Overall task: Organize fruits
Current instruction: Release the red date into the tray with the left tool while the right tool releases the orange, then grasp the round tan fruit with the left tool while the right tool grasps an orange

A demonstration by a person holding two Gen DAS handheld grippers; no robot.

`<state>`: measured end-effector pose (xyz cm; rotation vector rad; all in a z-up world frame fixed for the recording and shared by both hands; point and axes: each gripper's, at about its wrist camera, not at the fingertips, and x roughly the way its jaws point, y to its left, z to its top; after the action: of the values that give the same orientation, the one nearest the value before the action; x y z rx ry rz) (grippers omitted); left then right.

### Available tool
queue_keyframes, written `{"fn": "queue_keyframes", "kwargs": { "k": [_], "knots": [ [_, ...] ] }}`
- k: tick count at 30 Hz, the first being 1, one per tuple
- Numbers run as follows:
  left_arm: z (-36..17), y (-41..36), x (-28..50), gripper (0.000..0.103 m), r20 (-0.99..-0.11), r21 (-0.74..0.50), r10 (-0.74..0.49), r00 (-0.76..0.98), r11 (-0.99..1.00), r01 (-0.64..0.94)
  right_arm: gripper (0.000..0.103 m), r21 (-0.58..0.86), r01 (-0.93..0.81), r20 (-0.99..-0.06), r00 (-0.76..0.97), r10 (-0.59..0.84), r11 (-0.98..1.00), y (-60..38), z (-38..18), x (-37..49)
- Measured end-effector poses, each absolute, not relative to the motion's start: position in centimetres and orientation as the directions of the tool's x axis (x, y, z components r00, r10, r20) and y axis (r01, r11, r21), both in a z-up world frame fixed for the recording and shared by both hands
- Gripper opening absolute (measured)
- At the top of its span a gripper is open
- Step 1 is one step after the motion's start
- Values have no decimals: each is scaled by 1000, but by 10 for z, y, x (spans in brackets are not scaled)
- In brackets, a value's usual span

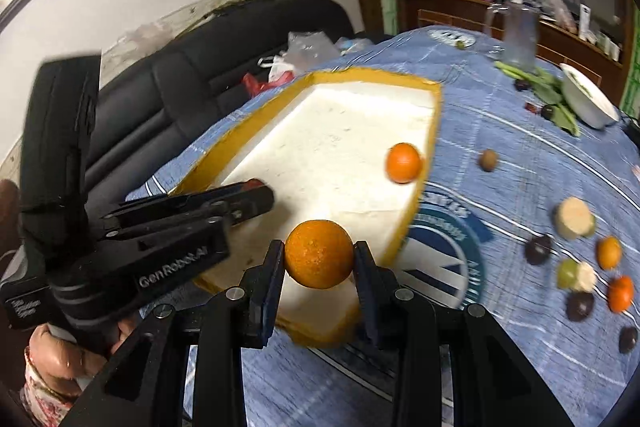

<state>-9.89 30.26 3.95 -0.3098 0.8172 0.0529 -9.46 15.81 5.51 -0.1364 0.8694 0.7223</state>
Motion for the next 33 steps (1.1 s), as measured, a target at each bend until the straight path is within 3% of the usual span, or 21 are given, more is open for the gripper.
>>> {"fn": "queue_keyframes", "kwargs": {
  "k": [7, 10, 18, 22, 33],
  "knots": [
    [33, 321, -98, 20, -715, -325, -118, 689, 929, -178, 38, 121, -657, -766, 415, 491, 744, 181, 36, -93],
    [34, 325, -102, 27, -700, -365, -152, 698, 916, -167, 39, 98, -667, -773, 417, 478, 739, 189, 33, -93],
    [55, 327, -122, 78, -630, -452, -198, 751, 880, -147, 39, 91, -682, -775, 409, 481, 726, 198, 30, -97],
    [65, 332, -133, 83, -602, -487, -197, 774, 858, -161, 49, 105, -675, -756, 423, 500, 730, 191, 38, -101],
    [85, 304, -151, 91, -626, -414, -103, 773, 884, -218, 50, 140, -615, -694, 498, 520, 776, 123, 65, -111]
  ]
}}
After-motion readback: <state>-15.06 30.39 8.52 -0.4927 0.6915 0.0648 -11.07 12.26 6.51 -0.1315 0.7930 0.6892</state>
